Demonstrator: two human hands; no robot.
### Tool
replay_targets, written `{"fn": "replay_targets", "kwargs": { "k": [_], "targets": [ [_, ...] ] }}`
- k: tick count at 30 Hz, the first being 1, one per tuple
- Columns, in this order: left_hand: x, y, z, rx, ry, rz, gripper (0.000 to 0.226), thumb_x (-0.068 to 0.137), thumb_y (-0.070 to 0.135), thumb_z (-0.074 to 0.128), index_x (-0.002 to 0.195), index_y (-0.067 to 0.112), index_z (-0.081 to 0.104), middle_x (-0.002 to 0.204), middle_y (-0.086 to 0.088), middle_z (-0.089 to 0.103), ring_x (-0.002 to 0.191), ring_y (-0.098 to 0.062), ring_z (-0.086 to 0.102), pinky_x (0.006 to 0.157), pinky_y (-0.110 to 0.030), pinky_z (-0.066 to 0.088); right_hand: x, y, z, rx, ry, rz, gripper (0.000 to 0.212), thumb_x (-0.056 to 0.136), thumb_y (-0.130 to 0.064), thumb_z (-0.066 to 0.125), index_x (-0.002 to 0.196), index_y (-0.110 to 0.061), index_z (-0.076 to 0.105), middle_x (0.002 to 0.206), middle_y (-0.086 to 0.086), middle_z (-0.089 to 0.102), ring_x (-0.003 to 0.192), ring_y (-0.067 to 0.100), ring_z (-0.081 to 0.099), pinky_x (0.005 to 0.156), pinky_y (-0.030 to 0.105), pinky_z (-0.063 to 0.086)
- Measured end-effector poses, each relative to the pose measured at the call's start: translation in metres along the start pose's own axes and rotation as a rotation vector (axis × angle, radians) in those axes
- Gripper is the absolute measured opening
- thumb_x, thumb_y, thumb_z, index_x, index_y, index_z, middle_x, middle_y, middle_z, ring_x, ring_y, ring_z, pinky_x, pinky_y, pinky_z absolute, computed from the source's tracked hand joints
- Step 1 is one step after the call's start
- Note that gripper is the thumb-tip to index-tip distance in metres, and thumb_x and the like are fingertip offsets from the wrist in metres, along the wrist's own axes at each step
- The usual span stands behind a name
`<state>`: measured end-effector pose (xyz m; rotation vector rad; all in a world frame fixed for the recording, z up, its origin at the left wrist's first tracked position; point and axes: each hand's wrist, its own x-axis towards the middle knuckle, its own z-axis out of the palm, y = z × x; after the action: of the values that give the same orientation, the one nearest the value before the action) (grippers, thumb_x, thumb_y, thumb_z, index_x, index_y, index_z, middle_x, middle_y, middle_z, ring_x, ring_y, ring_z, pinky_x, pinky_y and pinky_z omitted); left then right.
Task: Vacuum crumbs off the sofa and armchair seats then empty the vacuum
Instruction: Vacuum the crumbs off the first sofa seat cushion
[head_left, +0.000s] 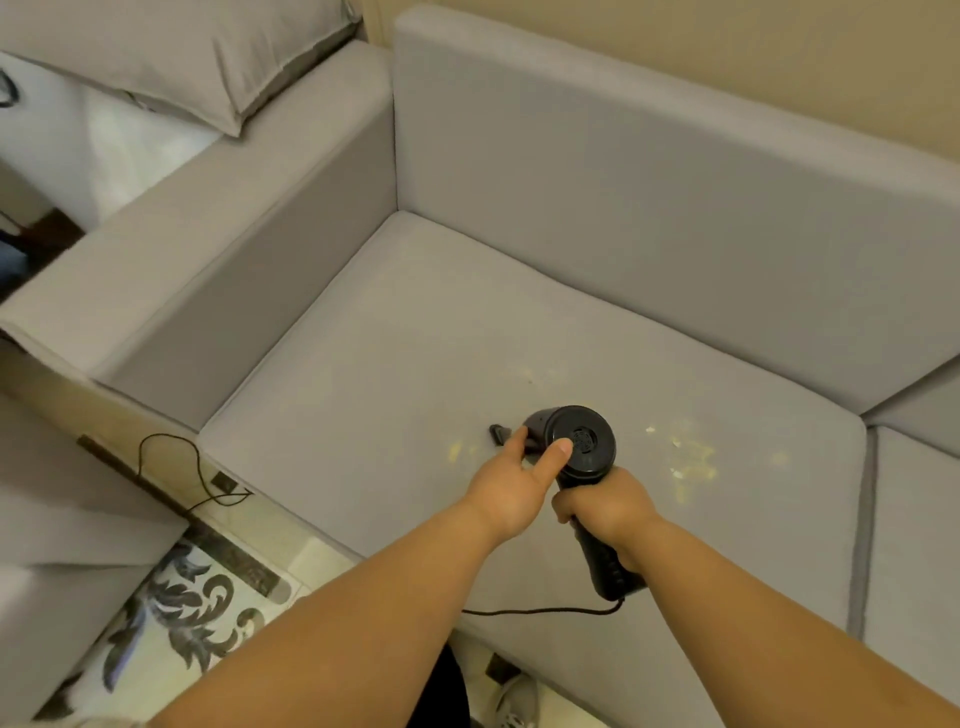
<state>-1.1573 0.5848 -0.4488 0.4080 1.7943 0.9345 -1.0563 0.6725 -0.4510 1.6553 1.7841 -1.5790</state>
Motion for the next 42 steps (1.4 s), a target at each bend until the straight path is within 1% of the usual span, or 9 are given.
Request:
{"fn": "replay_targets", "kwargs": {
  "k": [7, 11, 15, 21, 25, 27, 31, 36, 42],
  "targets": [
    [0.011, -0.01, -0.037, -0.029, 0.135, 0.023, 0.076, 0.088, 0.059, 0.049, 0.151, 0.03, 0.019, 0.149, 0.002, 0.038, 0.136, -0.019, 0.036, 0.101, -0.025, 0.029, 0.024, -0.025, 0.034, 0.007, -0.03, -0.104, 0.026, 0.065, -0.008, 0.074, 0.089, -0.016, 0.065, 0.085, 0.012, 0.068, 0.075, 0.029, 0.062, 0.067, 0.037, 0.052],
    [0.028, -0.03, -0.052, -0.023, 0.135, -0.002, 0.075, 0.087, 0.06, 0.049, 0.15, 0.033, 0.019, 0.149, 0.002, 0.039, 0.136, -0.02, 0.037, 0.096, -0.023, 0.027, 0.044, -0.027, 0.058, 0.0, -0.059, -0.086, 0.024, 0.067, -0.008, 0.074, 0.085, -0.019, 0.062, 0.081, 0.007, 0.064, 0.072, 0.025, 0.059, 0.063, 0.031, 0.048],
    [0.027, -0.044, -0.047, -0.006, 0.069, -0.019, 0.078, 0.085, 0.063, 0.05, 0.15, 0.037, 0.015, 0.149, 0.003, 0.038, 0.135, -0.02, 0.036, 0.095, -0.023, 0.028, 0.04, -0.011, 0.065, 0.017, -0.027, -0.014, 0.023, 0.065, -0.006, 0.074, 0.082, -0.017, 0.063, 0.08, 0.008, 0.064, 0.071, 0.025, 0.059, 0.063, 0.032, 0.047],
    [0.012, -0.041, -0.033, 0.014, -0.035, -0.044, 0.079, 0.086, 0.064, 0.048, 0.151, 0.035, 0.014, 0.15, 0.002, 0.037, 0.135, -0.021, 0.037, 0.096, -0.024, 0.03, 0.014, 0.001, 0.053, -0.007, 0.009, 0.077, 0.022, 0.064, -0.006, 0.073, 0.083, -0.011, 0.064, 0.082, 0.013, 0.066, 0.074, 0.03, 0.061, 0.07, 0.039, 0.053],
    [0.002, -0.032, -0.034, 0.007, -0.077, -0.044, 0.076, 0.086, 0.065, 0.047, 0.15, 0.034, 0.019, 0.148, 0.001, 0.041, 0.132, -0.023, 0.041, 0.105, -0.031, 0.034, -0.003, -0.004, 0.045, -0.028, 0.05, 0.076, 0.02, 0.063, -0.006, 0.072, 0.081, -0.008, 0.065, 0.078, 0.014, 0.067, 0.072, 0.032, 0.062, 0.074, 0.043, 0.057],
    [-0.001, -0.029, -0.038, 0.01, -0.075, -0.025, 0.075, 0.085, 0.065, 0.047, 0.149, 0.034, 0.023, 0.146, 0.002, 0.043, 0.13, -0.022, 0.043, 0.106, -0.033, 0.035, -0.009, -0.007, 0.044, -0.034, 0.067, 0.059, 0.018, 0.062, -0.007, 0.072, 0.079, -0.009, 0.066, 0.076, 0.014, 0.067, 0.071, 0.032, 0.062, 0.073, 0.043, 0.057],
    [-0.005, -0.03, -0.053, 0.022, -0.038, 0.017, 0.079, 0.084, 0.065, 0.05, 0.15, 0.034, 0.02, 0.149, 0.004, 0.039, 0.135, -0.019, 0.037, 0.097, -0.024, 0.029, -0.013, -0.015, 0.054, -0.002, 0.085, 0.008, 0.018, 0.062, -0.006, 0.072, 0.078, -0.012, 0.065, 0.077, 0.013, 0.067, 0.07, 0.031, 0.061, 0.068, 0.039, 0.054],
    [0.001, -0.044, -0.062, 0.055, -0.064, -0.004, 0.078, 0.085, 0.065, 0.048, 0.15, 0.034, 0.02, 0.15, 0.002, 0.037, 0.137, -0.019, 0.035, 0.108, -0.03, 0.029, -0.007, -0.011, 0.069, 0.014, 0.035, 0.005, 0.02, 0.066, -0.005, 0.073, 0.081, -0.014, 0.062, 0.078, 0.01, 0.064, 0.072, 0.028, 0.059, 0.064, 0.033, 0.049],
    [-0.012, -0.071, -0.03, 0.006, -0.046, -0.009, 0.08, 0.084, 0.064, 0.052, 0.15, 0.035, 0.018, 0.151, 0.001, 0.036, 0.137, -0.021, 0.035, 0.096, -0.022, 0.027, -0.011, 0.03, 0.075, 0.084, 0.015, 0.056, 0.021, 0.065, -0.002, 0.072, 0.083, -0.008, 0.064, 0.083, 0.016, 0.065, 0.074, 0.031, 0.059, 0.069, 0.038, 0.052]
  ]
}}
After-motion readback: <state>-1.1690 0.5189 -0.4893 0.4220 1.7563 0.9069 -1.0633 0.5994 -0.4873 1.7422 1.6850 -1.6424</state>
